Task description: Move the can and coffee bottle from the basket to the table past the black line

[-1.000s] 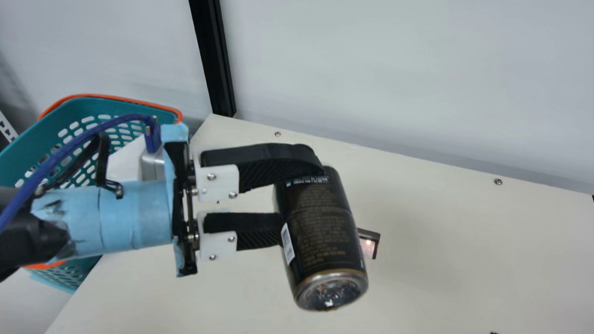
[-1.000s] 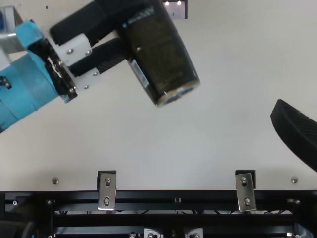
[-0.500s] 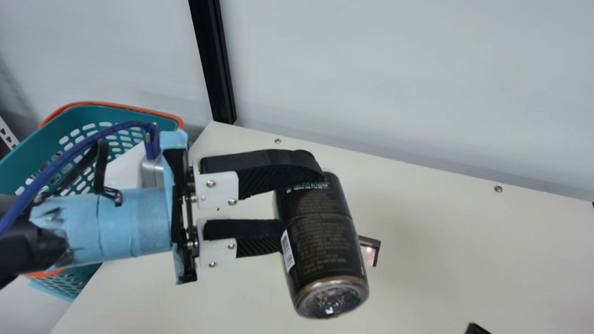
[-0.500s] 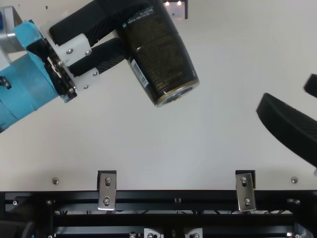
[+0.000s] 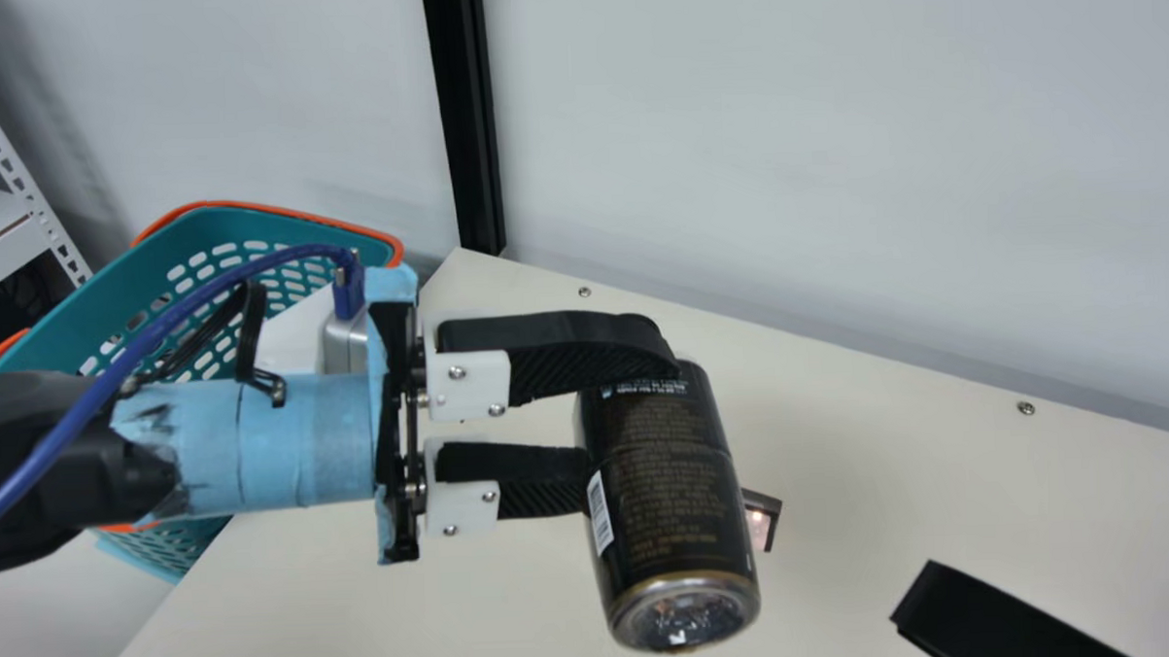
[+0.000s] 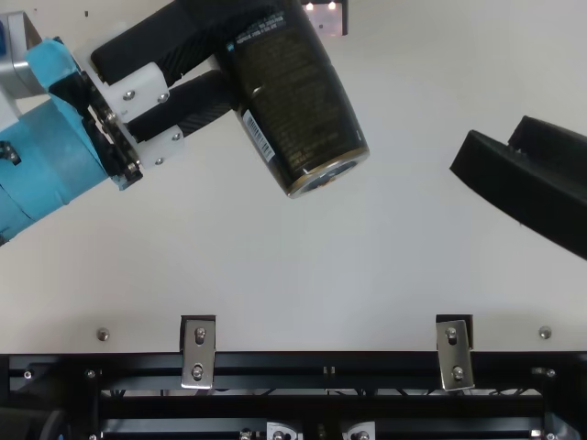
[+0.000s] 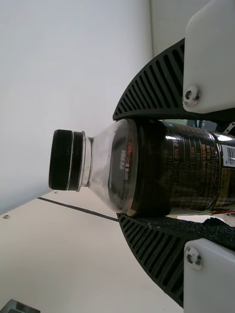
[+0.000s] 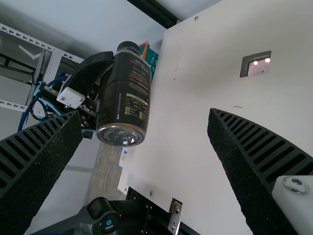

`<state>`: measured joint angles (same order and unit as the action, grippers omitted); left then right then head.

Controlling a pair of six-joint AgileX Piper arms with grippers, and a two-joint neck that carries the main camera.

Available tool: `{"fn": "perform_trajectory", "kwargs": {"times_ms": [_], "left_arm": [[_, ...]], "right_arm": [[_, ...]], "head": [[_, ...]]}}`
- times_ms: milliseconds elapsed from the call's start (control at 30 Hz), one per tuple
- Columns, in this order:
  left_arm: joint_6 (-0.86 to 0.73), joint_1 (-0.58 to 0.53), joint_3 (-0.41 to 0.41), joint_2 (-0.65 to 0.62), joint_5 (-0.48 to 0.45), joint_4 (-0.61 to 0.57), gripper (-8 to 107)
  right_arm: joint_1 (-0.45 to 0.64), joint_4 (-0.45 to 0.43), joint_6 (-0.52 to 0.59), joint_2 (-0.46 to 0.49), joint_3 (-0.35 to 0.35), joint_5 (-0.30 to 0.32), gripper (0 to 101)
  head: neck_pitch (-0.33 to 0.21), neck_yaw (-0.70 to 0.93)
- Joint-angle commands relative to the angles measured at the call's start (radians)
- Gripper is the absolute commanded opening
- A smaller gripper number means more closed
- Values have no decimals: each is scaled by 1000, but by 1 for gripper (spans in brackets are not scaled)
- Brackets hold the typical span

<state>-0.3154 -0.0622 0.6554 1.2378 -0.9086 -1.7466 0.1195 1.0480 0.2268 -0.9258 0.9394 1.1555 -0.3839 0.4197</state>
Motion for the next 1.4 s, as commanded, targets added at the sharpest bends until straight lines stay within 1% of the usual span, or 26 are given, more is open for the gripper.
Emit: {"fn": "perform_trajectory", "kwargs": {"times_ms": [0,133,233,400,567,733,933,1067,1367], "left_arm": [[0,0,0,0,0,0,10],[0,0,0,0,0,0,10],[0,0,0,0,0,0,10],[0,0,0,0,0,0,10],[0,0,0,0,0,0,10],[0,0,0,0,0,0,10],[0,0,0,0,0,0,10],[0,0,0,0,0,0,10],[0,0,0,0,0,0,10]], "right_arm": [[-2,-1,-3,0,2,-1,101],[-11,33,-3,-25,-4,10,101],[-11,85,7,-55,-19,30,101],[-9,191,31,-106,-54,64,101],[-31,328,60,-154,-98,65,101],[-58,415,77,-198,-132,65,101],[-80,453,84,-242,-149,65,101],[-87,449,84,-269,-153,65,101],[-125,455,90,-314,-152,42,101]], "head": [[-17,19],[-22,30],[-27,43],[-31,71],[-36,93],[-38,105],[-38,117],[-35,121],[-26,119]]}}
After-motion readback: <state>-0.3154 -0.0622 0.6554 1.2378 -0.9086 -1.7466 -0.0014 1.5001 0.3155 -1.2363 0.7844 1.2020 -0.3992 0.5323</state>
